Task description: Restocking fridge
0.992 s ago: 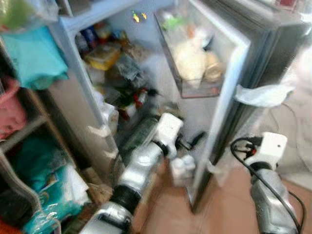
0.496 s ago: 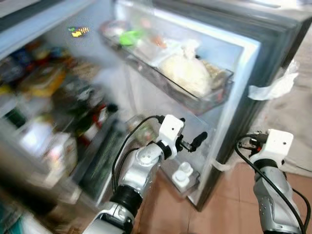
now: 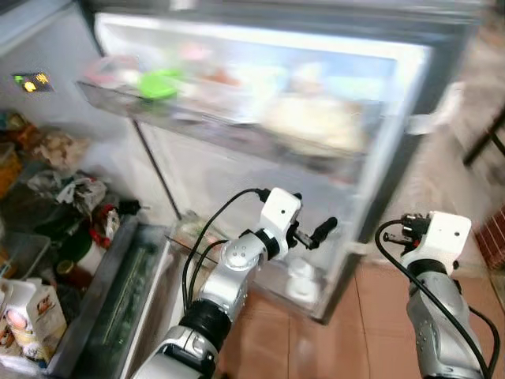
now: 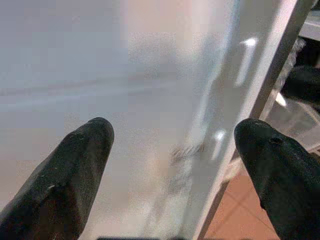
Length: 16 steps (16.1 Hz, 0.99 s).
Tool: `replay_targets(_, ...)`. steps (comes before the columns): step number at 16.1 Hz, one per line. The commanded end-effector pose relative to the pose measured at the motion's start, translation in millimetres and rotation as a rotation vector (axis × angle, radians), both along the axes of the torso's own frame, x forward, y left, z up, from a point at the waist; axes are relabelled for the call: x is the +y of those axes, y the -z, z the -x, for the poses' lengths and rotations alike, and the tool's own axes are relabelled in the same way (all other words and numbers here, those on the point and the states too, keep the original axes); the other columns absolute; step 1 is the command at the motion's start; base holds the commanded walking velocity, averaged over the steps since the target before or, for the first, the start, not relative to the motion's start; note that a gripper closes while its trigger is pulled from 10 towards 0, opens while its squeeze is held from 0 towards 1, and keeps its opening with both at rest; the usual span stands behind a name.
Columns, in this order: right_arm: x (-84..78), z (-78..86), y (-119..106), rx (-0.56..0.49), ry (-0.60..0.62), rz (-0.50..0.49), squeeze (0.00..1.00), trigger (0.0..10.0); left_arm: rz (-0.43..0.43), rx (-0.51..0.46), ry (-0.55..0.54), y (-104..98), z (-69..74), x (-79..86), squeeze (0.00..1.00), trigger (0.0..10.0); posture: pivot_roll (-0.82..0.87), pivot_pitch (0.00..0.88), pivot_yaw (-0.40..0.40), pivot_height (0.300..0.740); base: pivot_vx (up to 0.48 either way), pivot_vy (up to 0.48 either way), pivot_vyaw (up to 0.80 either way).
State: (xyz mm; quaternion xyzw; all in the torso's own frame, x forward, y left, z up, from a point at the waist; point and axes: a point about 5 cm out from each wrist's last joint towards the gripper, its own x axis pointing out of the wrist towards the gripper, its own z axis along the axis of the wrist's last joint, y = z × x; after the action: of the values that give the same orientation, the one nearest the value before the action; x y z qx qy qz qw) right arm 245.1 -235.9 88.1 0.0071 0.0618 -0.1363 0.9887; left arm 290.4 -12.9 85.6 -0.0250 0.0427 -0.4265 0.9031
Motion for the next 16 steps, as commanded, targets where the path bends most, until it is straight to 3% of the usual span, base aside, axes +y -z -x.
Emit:
replay_targets(1, 7.9, 0.4, -1.0, -0.007, -0.006, -0.005, 0.0, 10.0, 0.001, -0.014, 0.001, -4.9, -2.0, -4.7, 0.0, 10.0, -0.07, 0.0, 0.045, 0.74, 0.371, 0.0, 0.0)
replay_targets(4, -4.5, 9.7, 3.3, 0.045, 0.094, 0.063, 0.0, 10.0, -0.007, -0.021, -0.001, -5.5, -3.0, -5.8, 0.0, 10.0, -0.08, 0.002, 0.048, 0.74, 0.369, 0.0, 0.0)
replay_targets(8, 2.6, 19.5, 11.1, 0.078, 0.063, 0.034, 0.0, 10.0, -0.022, -0.03, -0.026, -5.6, -5.8, -3.9, 0.0, 10.0, -0.07, 0.002, 0.047, 0.74, 0.145, 0.0, 0.0)
replay_targets(13, -2.8, 25.3, 11.1, 0.115, 0.095, 0.096, 0.0, 10.0, -0.072, -0.044, -0.139, -4.6, -14.2, 1.3, 0.0, 10.0, -0.08, 0.0, 0.051, 0.74, 0.0, 0.0, 0.0)
replay_targets(16, 4.4, 45.8, 12.6, 0.139, 0.026, 0.067, 0.0, 10.0, -0.087, -0.073, -0.223, -10.3, -25.4, 7.8, 0.0, 10.0, -0.09, 0.0, 0.046, 0.74, 0.0, 0.0, 0.0)
